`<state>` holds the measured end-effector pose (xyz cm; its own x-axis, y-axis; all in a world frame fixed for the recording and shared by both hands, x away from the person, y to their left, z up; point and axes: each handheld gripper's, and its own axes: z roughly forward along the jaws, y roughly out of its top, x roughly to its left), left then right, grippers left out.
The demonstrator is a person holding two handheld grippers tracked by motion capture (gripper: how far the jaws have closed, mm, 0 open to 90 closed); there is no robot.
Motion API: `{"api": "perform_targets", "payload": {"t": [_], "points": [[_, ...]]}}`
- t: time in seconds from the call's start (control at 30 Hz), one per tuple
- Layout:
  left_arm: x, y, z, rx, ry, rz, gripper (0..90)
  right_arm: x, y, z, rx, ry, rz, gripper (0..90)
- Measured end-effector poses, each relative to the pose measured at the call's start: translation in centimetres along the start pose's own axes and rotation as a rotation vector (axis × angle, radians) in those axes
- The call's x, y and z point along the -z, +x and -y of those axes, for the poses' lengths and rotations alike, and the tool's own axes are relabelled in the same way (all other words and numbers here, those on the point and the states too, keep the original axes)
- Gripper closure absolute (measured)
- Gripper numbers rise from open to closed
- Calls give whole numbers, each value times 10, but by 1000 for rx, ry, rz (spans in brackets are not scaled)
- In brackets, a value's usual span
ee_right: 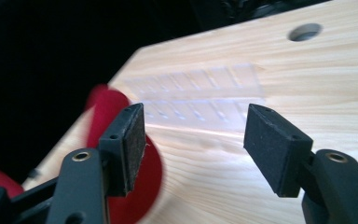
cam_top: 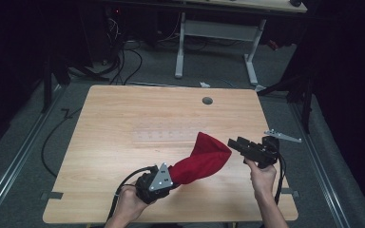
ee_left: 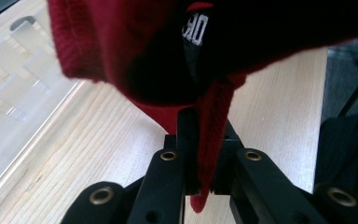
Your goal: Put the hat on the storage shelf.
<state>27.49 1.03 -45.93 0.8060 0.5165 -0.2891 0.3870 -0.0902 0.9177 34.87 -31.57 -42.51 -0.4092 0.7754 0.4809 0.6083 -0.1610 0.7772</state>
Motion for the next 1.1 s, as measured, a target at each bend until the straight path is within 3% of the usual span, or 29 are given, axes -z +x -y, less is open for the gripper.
{"api": "perform_targets", "payload": {"t": [0.03,0.23,0.4,0.67,0.8,0.97,1.1], "points": [[1,2,-1,8,-6,-3,855,0,0,0,0,0,0,388],[10,15,-11,95,-65,-43,854,-8,-12,26,63,64,104,384],[16,26,-18,157,-101,-68,854,-20,-22,53,159,132,242,391],[23,43,-26,226,-154,-122,853,-31,-31,71,246,163,358,393],[28,58,-33,269,-202,-166,854,-35,-33,76,275,180,396,393],[33,71,-39,293,-242,-209,854,-41,-36,83,309,218,441,392],[39,86,-51,312,-286,-248,854,-43,-40,88,307,219,458,385]]}}
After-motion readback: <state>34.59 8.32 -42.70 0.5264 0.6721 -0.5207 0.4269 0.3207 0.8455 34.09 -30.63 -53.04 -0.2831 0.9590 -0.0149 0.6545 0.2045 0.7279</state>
